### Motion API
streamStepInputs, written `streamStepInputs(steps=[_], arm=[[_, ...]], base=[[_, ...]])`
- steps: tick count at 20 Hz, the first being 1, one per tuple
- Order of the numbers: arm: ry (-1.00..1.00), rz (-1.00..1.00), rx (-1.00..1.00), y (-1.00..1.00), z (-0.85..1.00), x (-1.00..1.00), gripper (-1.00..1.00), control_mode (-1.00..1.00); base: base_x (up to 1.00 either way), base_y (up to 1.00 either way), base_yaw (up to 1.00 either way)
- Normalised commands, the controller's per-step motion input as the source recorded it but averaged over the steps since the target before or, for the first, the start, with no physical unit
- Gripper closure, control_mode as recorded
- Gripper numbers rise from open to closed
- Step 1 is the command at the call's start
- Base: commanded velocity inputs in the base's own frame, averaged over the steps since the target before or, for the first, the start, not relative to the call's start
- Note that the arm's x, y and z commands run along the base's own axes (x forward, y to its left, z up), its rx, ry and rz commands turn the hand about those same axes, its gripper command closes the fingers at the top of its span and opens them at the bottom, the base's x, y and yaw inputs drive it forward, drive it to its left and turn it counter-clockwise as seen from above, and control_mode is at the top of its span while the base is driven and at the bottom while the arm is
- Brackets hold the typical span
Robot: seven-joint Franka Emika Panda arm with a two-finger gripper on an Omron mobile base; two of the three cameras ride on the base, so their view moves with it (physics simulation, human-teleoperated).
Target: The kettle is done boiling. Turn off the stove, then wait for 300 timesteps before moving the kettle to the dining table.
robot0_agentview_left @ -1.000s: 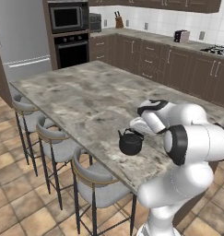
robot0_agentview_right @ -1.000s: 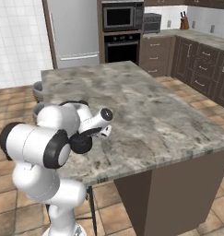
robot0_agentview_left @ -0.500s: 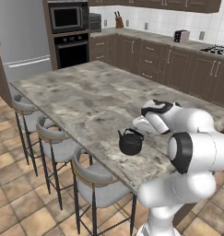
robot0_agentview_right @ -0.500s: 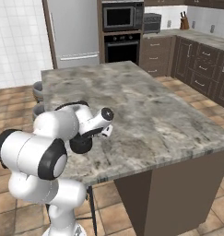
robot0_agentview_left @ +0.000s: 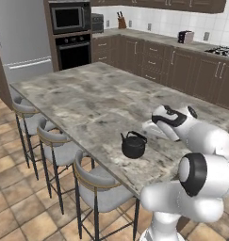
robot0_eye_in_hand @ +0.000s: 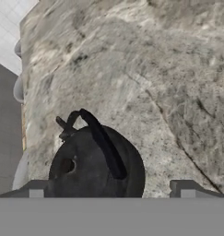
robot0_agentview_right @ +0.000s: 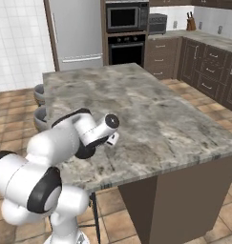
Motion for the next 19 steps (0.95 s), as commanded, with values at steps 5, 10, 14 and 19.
streamStepInputs(steps=[5, 10, 14, 19], arm=[[0.0, -0.06, 0.0, -0.18, 0.16, -0.39, -1.0, -1.0], [0.0, -0.06, 0.0, -0.17, 0.15, -0.41, -1.0, -1.0], [0.0, -0.06, 0.0, -0.13, 0.12, -0.44, -1.0, -1.0], [0.0, -0.06, 0.0, -0.11, 0.07, -0.46, -1.0, -1.0]], base=[[0.0, 0.0, 0.0], [0.0, 0.0, 0.0], [0.0, 0.0, 0.0], [0.0, 0.0, 0.0]])
